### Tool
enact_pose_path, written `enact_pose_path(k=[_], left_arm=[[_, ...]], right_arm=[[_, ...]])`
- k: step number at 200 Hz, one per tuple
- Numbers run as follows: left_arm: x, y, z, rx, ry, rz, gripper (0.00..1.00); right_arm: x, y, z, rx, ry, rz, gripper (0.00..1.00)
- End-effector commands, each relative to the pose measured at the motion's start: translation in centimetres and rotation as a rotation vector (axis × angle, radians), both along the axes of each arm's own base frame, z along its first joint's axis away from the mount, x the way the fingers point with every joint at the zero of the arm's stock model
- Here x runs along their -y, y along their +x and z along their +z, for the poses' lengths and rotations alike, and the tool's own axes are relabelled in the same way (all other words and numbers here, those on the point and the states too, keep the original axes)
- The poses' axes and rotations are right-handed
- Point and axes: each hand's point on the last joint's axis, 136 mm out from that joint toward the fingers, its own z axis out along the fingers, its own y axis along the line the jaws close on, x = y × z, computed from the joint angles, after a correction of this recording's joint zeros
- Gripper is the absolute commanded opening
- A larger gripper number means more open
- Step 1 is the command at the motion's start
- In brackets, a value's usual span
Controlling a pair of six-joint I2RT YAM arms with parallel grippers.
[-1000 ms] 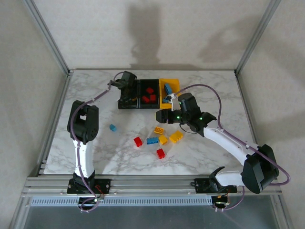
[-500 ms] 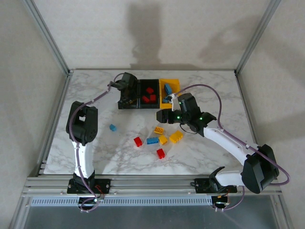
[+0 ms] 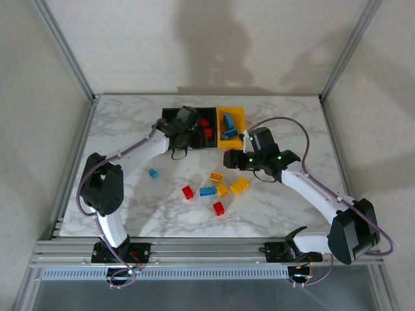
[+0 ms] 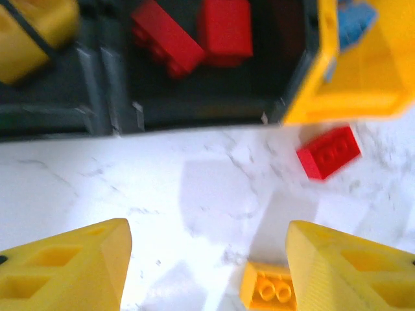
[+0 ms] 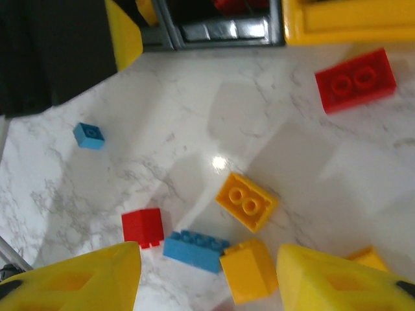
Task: Sort the legos into containers by color
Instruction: Pick up the lego from the center of the table.
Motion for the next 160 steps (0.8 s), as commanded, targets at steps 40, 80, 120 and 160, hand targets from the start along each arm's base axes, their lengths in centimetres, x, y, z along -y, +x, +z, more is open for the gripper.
enact_pose_path(k=[40,80,120,160], left_arm=[[4.9,-5.2,-4.0,-0.107,0.079,-0.305,0.70],[5.7,-6.5,-6.5,-0.157,0.154,-0.356,0.74],[6.4,-6.9,-7.9,-0.170,0.186,-0.369,0.79],[7.5,-7.6,-9.1,-0.195,0.201,-0.380,0.80]], right_arm=[[4.7,-4.1,-3.5,-0.222,-0.116,-0.135,0.65],[6.7,-5.0,-5.1,-0.285,-0.138,-0.230,0.65],[7.6,-5.2,-5.6,-0.283,-0.122,-0.266,0.66],[7.8,-5.0,-6.1,-0.280,-0.117,-0.281,0.66]])
